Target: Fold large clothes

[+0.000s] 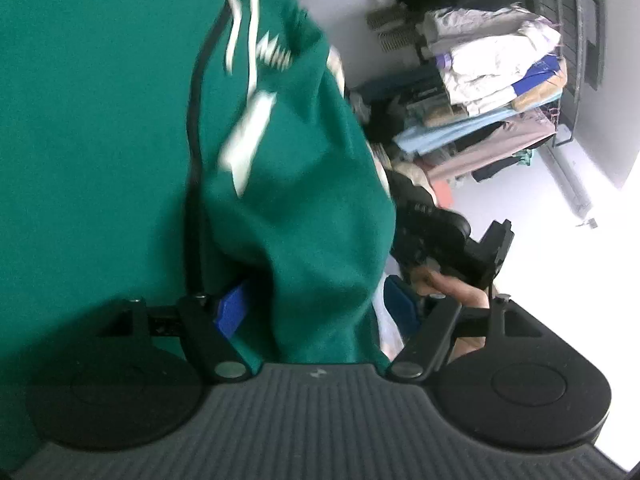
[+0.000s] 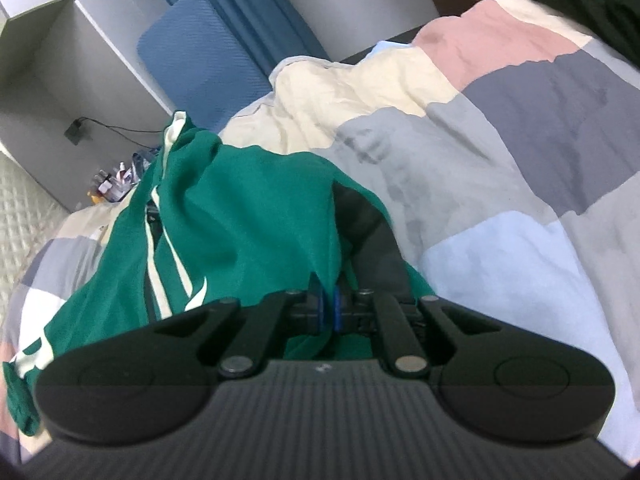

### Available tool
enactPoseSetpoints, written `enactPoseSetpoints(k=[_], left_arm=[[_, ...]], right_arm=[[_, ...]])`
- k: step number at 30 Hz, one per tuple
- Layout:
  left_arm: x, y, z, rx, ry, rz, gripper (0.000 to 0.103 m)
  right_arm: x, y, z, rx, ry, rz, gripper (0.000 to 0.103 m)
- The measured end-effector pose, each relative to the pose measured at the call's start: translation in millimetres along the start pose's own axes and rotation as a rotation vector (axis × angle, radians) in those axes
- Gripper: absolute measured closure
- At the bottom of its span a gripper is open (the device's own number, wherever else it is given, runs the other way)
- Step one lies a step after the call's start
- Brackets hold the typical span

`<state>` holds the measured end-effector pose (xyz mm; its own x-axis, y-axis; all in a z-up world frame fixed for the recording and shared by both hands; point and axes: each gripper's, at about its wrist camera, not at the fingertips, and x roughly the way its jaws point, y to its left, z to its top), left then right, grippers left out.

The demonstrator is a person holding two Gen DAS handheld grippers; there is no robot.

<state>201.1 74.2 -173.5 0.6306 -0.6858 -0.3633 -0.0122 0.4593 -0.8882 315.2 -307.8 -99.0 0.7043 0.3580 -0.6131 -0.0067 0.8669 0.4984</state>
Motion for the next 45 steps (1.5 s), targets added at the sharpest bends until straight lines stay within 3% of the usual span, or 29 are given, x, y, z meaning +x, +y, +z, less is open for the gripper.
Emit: enactPoseSetpoints(k=[3, 5, 7, 8, 14, 19, 23, 26, 31, 33, 35, 36, 37, 39, 45], left_arm=[[19, -1, -11, -0.031, 0.048, 0.004, 0.029], [26, -8, -15, 0.027, 0.05, 0.037, 0.041], [31, -15, -15, 0.079, 0.053, 0.09, 0.078], [31, -18, -12, 0.099, 0.052, 0.119, 0.084], [-19, -37, 20, 0.14, -0.05, 0.144, 0.089], [-92, -50, 41, 0.194, -0.141, 0.118, 0.089], [-132, -68, 50, 0.324, -0.151, 0.104, 0.089], [-147, -75, 48, 0.395, -0.16, 0.179, 0.089], [-130, -61, 41, 0.402, -0.03, 0.308, 0.086], [-122, -60, 35, 0.434, 0.008, 0.303, 0.078], [-124, -60, 31, 0.444, 0.015, 0.278, 0.05], [-128, -60, 29, 0.445, 0.008, 0.27, 0.035], [-130, -62, 28, 0.454, -0.009, 0.259, 0.033], [-135, -60, 27, 0.452, -0.041, 0.248, 0.032], [-139, -48, 38, 0.367, -0.162, 0.285, 0.031]], right_arm=[[-2, -1, 0, 0.005, 0.004, 0.018, 0.095], [-3, -2, -1, 0.018, 0.007, 0.05, 0.095], [-2, 0, -1, 0.02, 0.012, 0.074, 0.095], [-2, 1, -2, 0.016, 0.012, 0.081, 0.095], [-5, 6, -2, 0.053, 0.018, 0.145, 0.095], [-12, 15, -7, 0.114, 0.055, 0.277, 0.095], [-17, 34, -14, 0.125, 0.099, 0.375, 0.095], [-17, 49, -27, 0.073, 0.153, 0.305, 0.095], [-3, 53, -46, -0.004, 0.245, 0.191, 0.092], [0, 54, -47, -0.021, 0.26, 0.188, 0.092], [2, 49, -46, -0.006, 0.27, 0.207, 0.087], [2, 48, -44, -0.006, 0.273, 0.216, 0.075], [3, 47, -42, -0.009, 0.267, 0.227, 0.056], [0, 45, -38, -0.016, 0.227, 0.243, 0.033], [14, 42, -18, -0.014, 0.148, 0.245, 0.033]])
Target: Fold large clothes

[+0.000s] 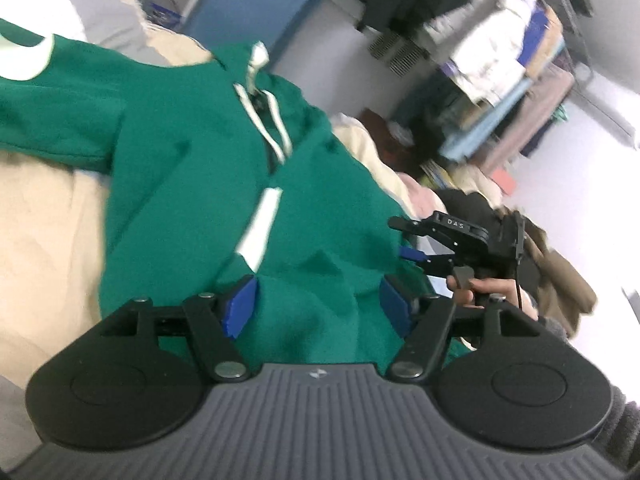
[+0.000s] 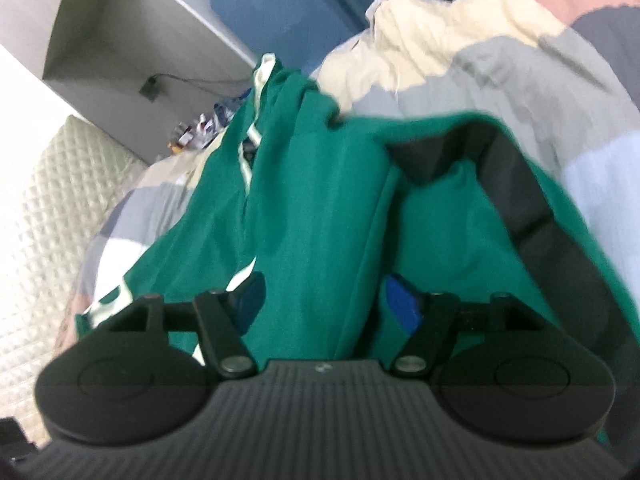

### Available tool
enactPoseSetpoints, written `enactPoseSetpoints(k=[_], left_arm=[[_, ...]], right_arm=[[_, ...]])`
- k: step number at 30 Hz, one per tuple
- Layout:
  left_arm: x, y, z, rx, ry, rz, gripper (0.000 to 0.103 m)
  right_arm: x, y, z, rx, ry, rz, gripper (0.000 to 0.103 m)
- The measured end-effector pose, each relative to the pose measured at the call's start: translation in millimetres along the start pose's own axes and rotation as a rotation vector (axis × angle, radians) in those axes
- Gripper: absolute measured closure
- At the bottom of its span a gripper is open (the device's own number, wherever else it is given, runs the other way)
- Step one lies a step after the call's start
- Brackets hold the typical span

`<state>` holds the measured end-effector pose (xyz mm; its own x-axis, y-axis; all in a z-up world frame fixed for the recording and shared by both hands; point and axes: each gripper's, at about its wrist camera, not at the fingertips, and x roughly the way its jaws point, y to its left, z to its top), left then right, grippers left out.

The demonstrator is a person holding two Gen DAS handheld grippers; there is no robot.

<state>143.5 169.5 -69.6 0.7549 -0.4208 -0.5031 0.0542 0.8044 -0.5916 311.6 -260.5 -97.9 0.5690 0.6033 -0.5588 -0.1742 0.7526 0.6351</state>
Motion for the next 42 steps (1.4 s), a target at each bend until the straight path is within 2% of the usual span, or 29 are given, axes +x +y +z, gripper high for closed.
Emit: enactPoseSetpoints(k=[3, 6, 8, 9, 10, 12, 14, 17, 20, 25, 30, 32, 34, 36, 42], left_arm=[[-10, 7, 4, -0.016, -0.053, -0.002, 0.031], [-18, 12, 7, -0.027, -0.107, -0.01, 0.029], [-17, 14, 7, -0.035, -0.114, -0.005, 0.028], [-15, 13, 7, -0.031, -0.115, -0.003, 0.028], [-13, 12, 6, -0.024, -0.117, 0.001, 0.028], [-9, 8, 3, -0.014, -0.11, -0.003, 0.028], [0, 1, 1, 0.012, -0.097, -0.011, 0.028], [16, -10, -3, 0.049, -0.079, -0.012, 0.028], [36, -16, -6, 0.064, -0.041, -0.019, 0.028], [64, -18, -11, 0.078, 0.0, 0.021, 0.028], [78, -15, -9, 0.073, -0.007, 0.057, 0.028], [81, -15, -6, 0.071, -0.011, 0.07, 0.028], [84, -17, -5, 0.081, -0.015, 0.084, 0.028], [84, -19, -6, 0.089, -0.009, 0.097, 0.028], [80, -18, -9, 0.081, -0.008, 0.141, 0.028]], right_arm=[[24, -8, 16, 0.032, -0.029, -0.055, 0.032], [47, -16, 30, 0.071, -0.058, -0.031, 0.032], [61, -13, 39, 0.04, -0.053, -0.016, 0.036], [66, -8, 43, 0.0, -0.052, -0.019, 0.054], [68, -2, 48, -0.041, -0.063, -0.039, 0.078], [65, 4, 60, -0.076, -0.11, -0.041, 0.088], [51, -1, 77, -0.059, -0.201, -0.01, 0.089], [36, -24, 106, 0.015, -0.317, -0.015, 0.09], [46, -58, 120, 0.099, -0.312, -0.016, 0.09], [75, -88, 106, 0.133, -0.288, -0.039, 0.094], [74, -87, 100, 0.101, -0.286, -0.041, 0.091], [70, -82, 100, 0.099, -0.26, -0.047, 0.08], [63, -75, 97, 0.083, -0.237, -0.052, 0.056], [50, -64, 88, 0.037, -0.222, -0.07, 0.049], [1, -32, 46, -0.092, -0.194, -0.129, 0.047]])
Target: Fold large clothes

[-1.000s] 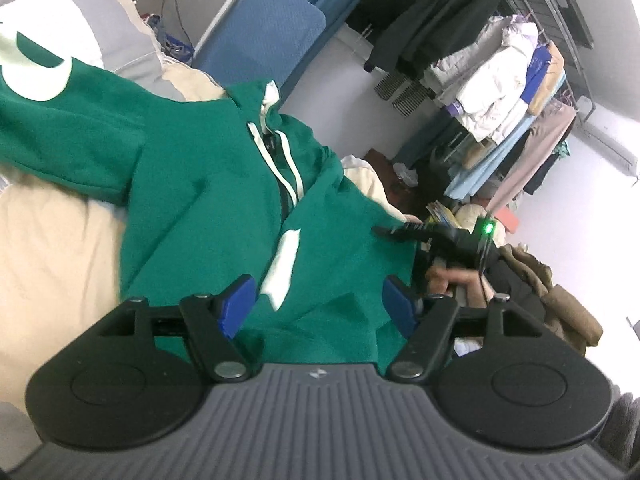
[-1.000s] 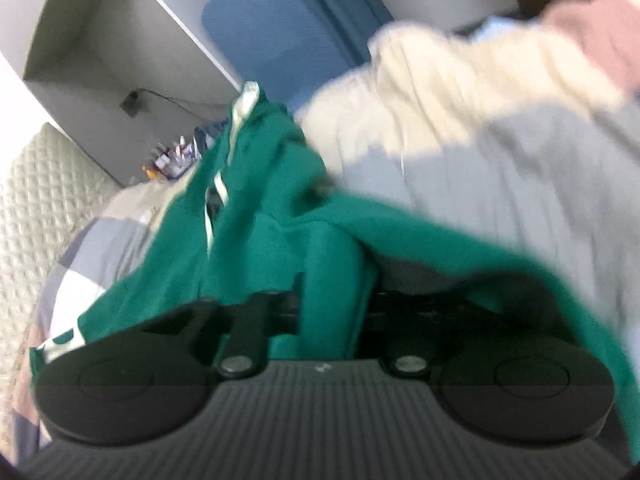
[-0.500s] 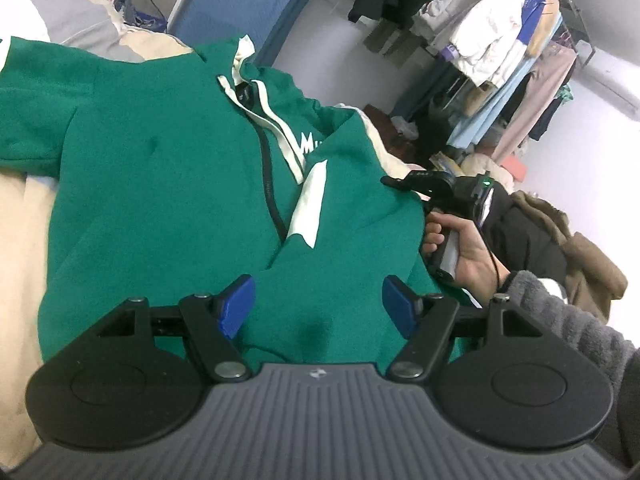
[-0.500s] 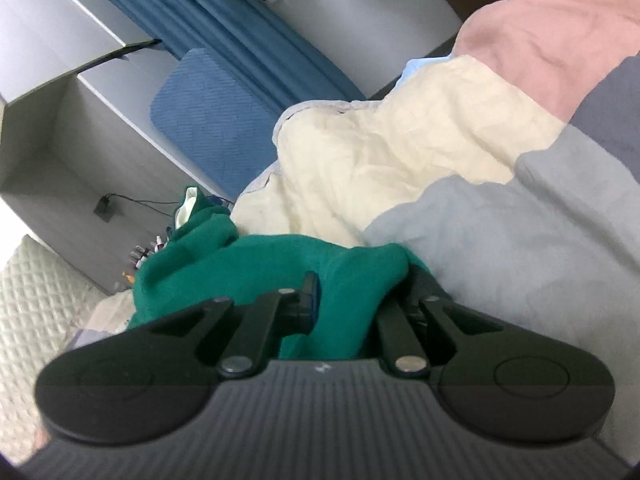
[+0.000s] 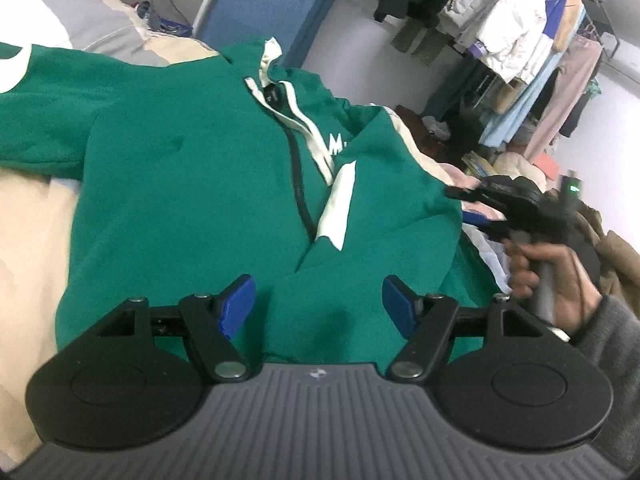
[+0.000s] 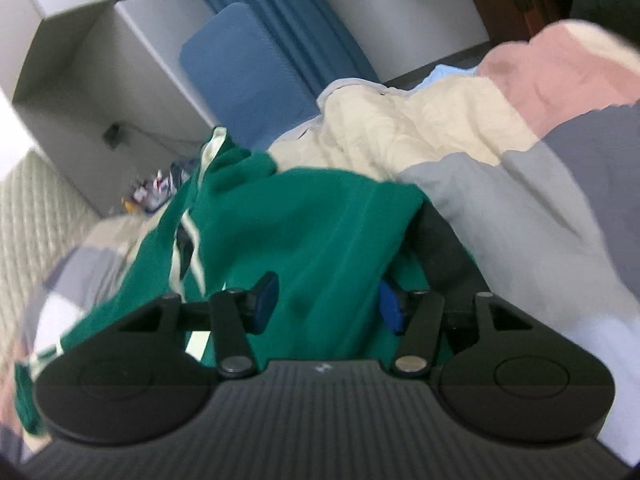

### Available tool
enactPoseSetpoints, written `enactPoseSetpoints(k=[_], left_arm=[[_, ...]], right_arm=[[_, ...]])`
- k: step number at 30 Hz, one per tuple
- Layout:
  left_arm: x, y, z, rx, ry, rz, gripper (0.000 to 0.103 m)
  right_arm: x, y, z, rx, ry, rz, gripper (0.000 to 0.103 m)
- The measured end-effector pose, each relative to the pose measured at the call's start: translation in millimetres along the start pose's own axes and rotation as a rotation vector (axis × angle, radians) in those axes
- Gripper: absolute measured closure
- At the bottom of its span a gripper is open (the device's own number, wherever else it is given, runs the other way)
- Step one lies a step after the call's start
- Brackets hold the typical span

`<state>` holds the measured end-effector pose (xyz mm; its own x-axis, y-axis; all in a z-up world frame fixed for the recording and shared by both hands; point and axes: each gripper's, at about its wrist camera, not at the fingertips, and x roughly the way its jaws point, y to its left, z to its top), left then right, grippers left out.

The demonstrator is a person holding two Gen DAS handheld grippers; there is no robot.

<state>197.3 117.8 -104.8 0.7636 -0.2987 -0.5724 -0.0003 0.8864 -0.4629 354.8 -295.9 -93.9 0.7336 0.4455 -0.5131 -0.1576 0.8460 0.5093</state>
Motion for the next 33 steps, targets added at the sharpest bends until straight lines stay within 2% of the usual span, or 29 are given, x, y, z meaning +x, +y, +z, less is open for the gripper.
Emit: enactPoseSetpoints(k=[7, 13, 16, 18, 20, 21, 22, 24, 26, 33], left_arm=[[-4, 7, -8, -0.046, 0.024, 0.004, 0.028], [-3, 15, -14, -0.089, 0.041, 0.015, 0.029], [-7, 21, -13, -0.12, 0.027, 0.003, 0.029], [-10, 24, -11, -0.136, 0.006, -0.014, 0.029], [-13, 25, -8, -0.149, -0.015, -0.03, 0.029], [-15, 25, -8, -0.149, -0.021, -0.04, 0.029], [-16, 24, -7, -0.148, -0.027, -0.05, 0.029], [-19, 22, -8, -0.14, -0.036, -0.071, 0.029], [-20, 17, -9, -0.13, -0.042, -0.093, 0.029], [-3, -11, -28, -0.034, 0.016, -0.11, 0.029]], right_arm=[[-61, 44, -44, -0.111, 0.045, 0.01, 0.047], [-85, 83, -92, -0.062, 0.153, 0.065, 0.047], [-83, 96, -125, 0.012, 0.218, 0.124, 0.047], [-73, 104, -148, 0.019, 0.274, 0.131, 0.047], [-61, 111, -166, -0.012, 0.335, 0.092, 0.051], [-59, 114, -170, -0.038, 0.334, 0.086, 0.063], [-60, 117, -170, -0.058, 0.325, 0.079, 0.082], [-69, 117, -164, -0.061, 0.296, 0.081, 0.094], [-78, 115, -159, -0.051, 0.294, 0.098, 0.097], [-94, 118, -167, -0.176, 0.313, -0.059, 0.097]])
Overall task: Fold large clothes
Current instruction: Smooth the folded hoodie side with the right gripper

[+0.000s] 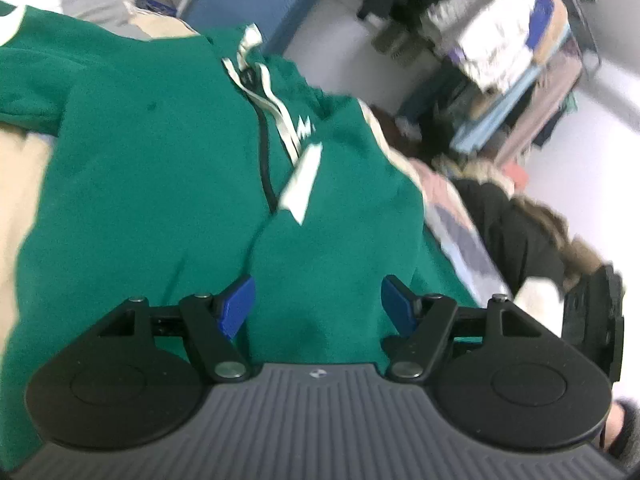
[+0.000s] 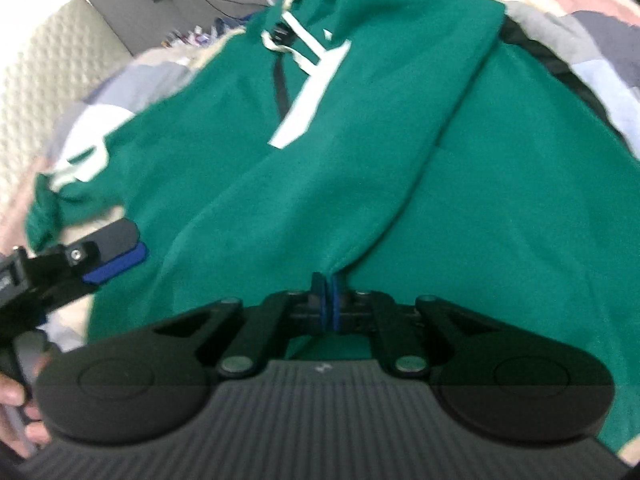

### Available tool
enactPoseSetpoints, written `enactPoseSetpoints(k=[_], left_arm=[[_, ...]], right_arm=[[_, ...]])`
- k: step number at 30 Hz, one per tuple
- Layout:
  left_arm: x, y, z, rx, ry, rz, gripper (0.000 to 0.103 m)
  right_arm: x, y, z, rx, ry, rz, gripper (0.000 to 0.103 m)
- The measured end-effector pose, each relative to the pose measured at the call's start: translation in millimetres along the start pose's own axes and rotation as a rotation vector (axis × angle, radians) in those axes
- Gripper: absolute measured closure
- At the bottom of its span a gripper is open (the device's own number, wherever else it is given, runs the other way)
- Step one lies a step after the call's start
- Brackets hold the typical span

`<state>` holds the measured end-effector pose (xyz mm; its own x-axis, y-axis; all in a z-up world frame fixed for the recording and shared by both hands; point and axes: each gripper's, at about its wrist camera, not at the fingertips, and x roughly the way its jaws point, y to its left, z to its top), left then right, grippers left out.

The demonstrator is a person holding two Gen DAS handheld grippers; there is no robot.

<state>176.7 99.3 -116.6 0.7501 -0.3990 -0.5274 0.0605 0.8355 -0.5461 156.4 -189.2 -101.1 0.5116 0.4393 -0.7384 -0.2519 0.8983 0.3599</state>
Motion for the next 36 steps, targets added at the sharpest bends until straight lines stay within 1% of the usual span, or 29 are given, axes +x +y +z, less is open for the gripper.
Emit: enactPoseSetpoints(k=[2, 3, 6, 8, 9, 10, 12, 15, 18, 20, 21, 24, 25, 27, 31, 34, 36], left_arm=[[9, -5, -7, 0.029, 0.028, 0.016, 0.029], [14, -7, -11, 0.042, 0.045, 0.028, 0.029], [29, -7, -20, 0.054, 0.115, 0.073, 0.029], [37, -6, -26, 0.064, 0.16, 0.131, 0.03], [38, -6, -27, 0.072, 0.156, 0.131, 0.03], [38, -6, -28, 0.078, 0.155, 0.133, 0.03], [38, -7, -27, 0.078, 0.154, 0.138, 0.03], [34, -7, -26, 0.07, 0.139, 0.139, 0.03], [26, -7, -24, 0.065, 0.104, 0.162, 0.03], [13, -6, -17, 0.043, 0.069, 0.164, 0.03], [7, -4, -15, 0.035, 0.051, 0.167, 0.03], [-13, -1, -10, 0.042, -0.011, 0.204, 0.03], [-18, 1, -8, 0.049, -0.033, 0.229, 0.03], [-28, 6, -3, 0.052, -0.071, 0.297, 0.03], [-41, 19, 7, 0.044, -0.143, 0.438, 0.03], [-45, 29, 18, 0.054, -0.189, 0.57, 0.03], [-45, 38, 28, 0.089, -0.202, 0.662, 0.029]], right_arm=[[4, 0, -5, -0.042, 0.017, -0.051, 0.097], [7, 0, -5, -0.048, 0.021, -0.056, 0.096], [6, -2, -2, -0.02, 0.011, -0.037, 0.094], [1, 0, 2, -0.025, -0.006, -0.039, 0.087], [-2, 2, 4, -0.035, -0.021, -0.044, 0.076], [-6, 3, 5, -0.046, -0.043, -0.041, 0.063], [-15, 8, 9, -0.062, -0.093, -0.004, 0.051], [-22, 17, 14, -0.108, -0.138, 0.051, 0.052], [-16, 24, 14, -0.163, -0.128, 0.083, 0.055], [-8, 26, 13, -0.177, -0.11, 0.083, 0.056], [-2, 26, 12, -0.179, -0.092, 0.075, 0.059], [18, 26, 8, -0.185, -0.025, 0.034, 0.064], [24, 25, 6, -0.188, -0.009, 0.02, 0.064], [31, 27, 5, -0.199, -0.008, 0.011, 0.064], [27, 27, 8, -0.19, -0.015, 0.029, 0.062], [25, 24, 5, -0.187, -0.015, 0.035, 0.063], [24, 22, 6, -0.172, -0.014, 0.044, 0.063]])
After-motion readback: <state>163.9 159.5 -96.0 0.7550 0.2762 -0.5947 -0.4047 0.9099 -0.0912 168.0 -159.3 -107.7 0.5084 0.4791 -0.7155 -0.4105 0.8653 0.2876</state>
